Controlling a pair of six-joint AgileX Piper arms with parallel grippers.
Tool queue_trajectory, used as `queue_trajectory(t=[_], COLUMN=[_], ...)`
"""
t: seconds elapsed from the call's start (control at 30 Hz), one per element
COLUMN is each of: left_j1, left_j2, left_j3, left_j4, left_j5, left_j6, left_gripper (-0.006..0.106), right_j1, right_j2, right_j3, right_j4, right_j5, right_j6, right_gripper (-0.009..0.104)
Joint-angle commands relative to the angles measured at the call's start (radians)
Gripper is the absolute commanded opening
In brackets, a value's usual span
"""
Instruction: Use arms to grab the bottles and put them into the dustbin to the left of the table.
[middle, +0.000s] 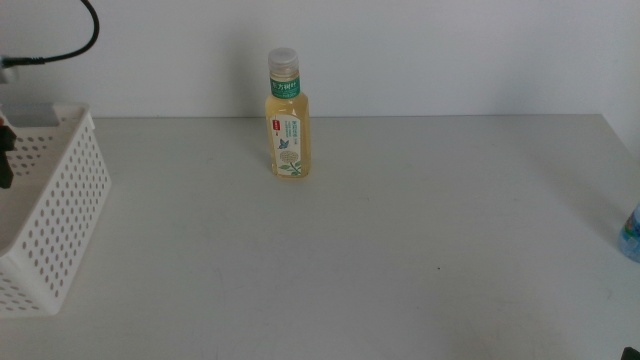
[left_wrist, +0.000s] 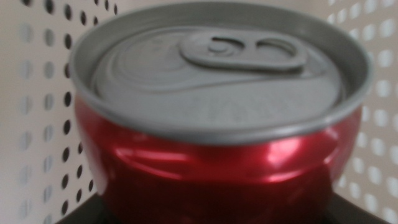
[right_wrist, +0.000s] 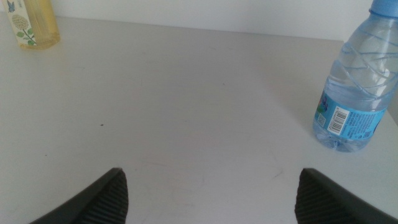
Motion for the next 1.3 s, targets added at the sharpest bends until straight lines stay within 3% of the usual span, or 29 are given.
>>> queue_trajectory(t=[0.0,0.23,0.63,0.67,1.27], left_j1=[0.002,0.002,0.003,0.003,-0.14], left_j2=[-0.024,0.036,0.088,0.088,-0.092], left_j3=[-0.037,-0.037,-0.036,-0.036,-0.158], left_j4=[0.011,0.05,0.08,0.078,0.063], left_j5=[-0.047,-0.088,-0.111,-0.112,-0.106], left_j6=[-0.001,-0.002,-0.006,-0.006,-0.08], left_gripper=[0.015,0.023,0.064,0.073,0.075], right_j1=[-0.008,-0.008,-0.008,-0.008,-0.008], right_j2=[-0.021,-0.021,-0.021,-0.021,-0.021], right_j3=[-0.01,-0.01,-0.01,-0.01,-0.01], right_j4=[-0.008,-0.008,-0.008,-0.008,-0.008], right_j5=[-0.071,-0.071,-0.071,-0.071,-0.071], right_j6=[-0.005,-0.005,-0.005,-0.005,-0.005], right_gripper=[0.071,0.071,0.071,0.071,0.071])
